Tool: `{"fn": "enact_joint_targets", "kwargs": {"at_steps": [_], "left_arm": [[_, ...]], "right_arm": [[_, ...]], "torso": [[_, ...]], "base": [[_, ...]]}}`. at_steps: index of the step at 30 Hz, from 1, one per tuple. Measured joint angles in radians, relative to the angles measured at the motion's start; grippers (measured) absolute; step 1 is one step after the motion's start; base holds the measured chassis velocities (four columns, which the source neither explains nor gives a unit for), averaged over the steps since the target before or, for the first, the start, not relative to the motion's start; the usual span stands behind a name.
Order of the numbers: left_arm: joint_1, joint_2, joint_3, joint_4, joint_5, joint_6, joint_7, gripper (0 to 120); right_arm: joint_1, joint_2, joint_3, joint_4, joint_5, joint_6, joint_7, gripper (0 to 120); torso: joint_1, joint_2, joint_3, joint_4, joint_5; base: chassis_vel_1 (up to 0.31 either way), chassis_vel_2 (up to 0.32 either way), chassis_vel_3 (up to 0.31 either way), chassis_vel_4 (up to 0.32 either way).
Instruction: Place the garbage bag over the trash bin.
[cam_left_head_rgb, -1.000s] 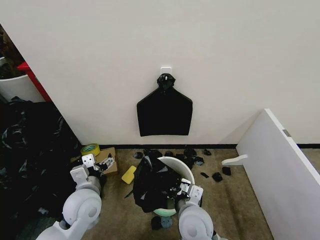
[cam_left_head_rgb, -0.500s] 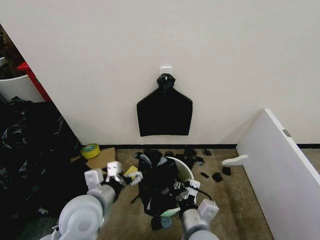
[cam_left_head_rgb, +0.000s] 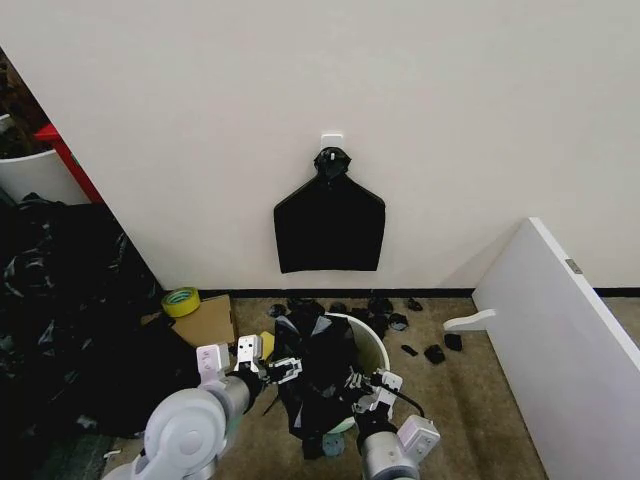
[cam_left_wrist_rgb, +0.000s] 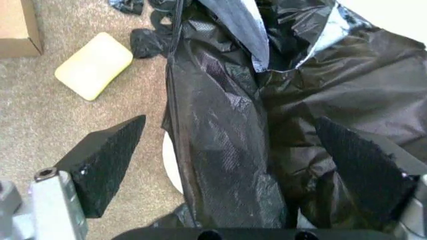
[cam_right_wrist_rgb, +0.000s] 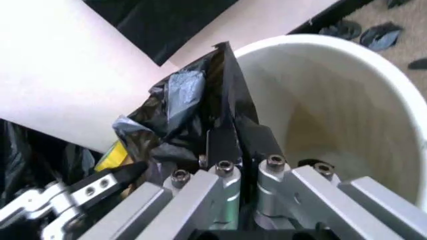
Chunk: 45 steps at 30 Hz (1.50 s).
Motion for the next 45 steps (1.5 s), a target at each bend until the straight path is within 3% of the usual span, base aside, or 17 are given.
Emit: {"fn": "enact_joint_targets", "kwargs": {"at_steps": [17,33,37,45], "left_arm": [[0.006,0.037,-0.049,-0.086,-0.036,0.037,-0.071,100],[-0.014,-0.052,0.0,0.055,-0.027,0.035,-0.061,100],[-0.032,-0.062,0.021,0.093,-0.014,0.032,-0.055,93],[-0.066,-0.074,0.075,0.146,0.04,0.027,-0.046,64]], "right_arm": [[-0.006,0.046,0.006,0.045,0.138,-0.005,0.024,0],[0.017,0.06,0.01,0.026,0.161,-0.04,0.037,0],[0.029,0.06,0.009,0.012,0.161,-0.047,0.037,0],[0.038,0.054,0.008,-0.001,0.146,-0.054,0.035,0]], "torso": [[0.0,0.0,0.0,0.0,0.0001],[0.0,0.0,0.0,0.0,0.0001],[0.0,0.0,0.0,0.0,0.0002],[0.0,0.0,0.0,-0.0001,0.0002]], "base": [[0.0,0.0,0.0,0.0],[0.0,0.0,0.0,0.0],[0.0,0.0,0.0,0.0],[0.0,0.0,0.0,0.0]]}}
